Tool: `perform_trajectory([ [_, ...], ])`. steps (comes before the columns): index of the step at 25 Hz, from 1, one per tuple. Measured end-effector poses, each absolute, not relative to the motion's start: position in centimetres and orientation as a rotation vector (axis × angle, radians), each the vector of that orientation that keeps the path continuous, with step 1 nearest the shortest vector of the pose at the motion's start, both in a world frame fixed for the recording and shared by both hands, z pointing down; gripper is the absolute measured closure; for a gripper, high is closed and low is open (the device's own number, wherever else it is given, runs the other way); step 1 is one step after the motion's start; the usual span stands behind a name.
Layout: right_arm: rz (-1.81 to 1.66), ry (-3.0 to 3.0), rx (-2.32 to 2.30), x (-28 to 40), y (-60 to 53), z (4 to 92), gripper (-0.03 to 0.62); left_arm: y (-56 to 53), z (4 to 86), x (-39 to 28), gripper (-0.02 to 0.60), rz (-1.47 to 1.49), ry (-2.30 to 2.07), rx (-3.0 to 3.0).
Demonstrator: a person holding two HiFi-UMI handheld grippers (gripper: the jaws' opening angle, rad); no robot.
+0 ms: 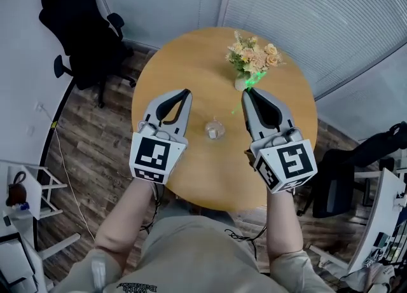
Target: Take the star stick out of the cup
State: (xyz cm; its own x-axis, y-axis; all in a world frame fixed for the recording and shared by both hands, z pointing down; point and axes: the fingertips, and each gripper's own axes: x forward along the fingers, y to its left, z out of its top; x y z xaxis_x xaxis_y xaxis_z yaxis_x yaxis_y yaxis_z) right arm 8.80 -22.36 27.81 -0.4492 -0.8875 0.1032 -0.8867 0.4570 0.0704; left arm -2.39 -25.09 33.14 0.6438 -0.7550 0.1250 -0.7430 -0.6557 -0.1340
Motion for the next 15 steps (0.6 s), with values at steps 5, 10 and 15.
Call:
perform_trajectory([
  [5,-0.128,-2.569,1.665,10.3,-19.8,23.8,0.556,-23.8,29.3,-2.3,0.558,-0.203,1.222,-2.721],
  [10,-0.176,-2.558,1.725,11.3,-16.8,21.9,0.556,-21.5,26.3,-2.6,0.558,-0.096,1.207,-2.729],
  [15,-0.179,-2.539,1.760,12.5,-14.4,21.9,0.556,-18.9,25.4,-2.3,0.558,-0.065,1.194,-2.757],
])
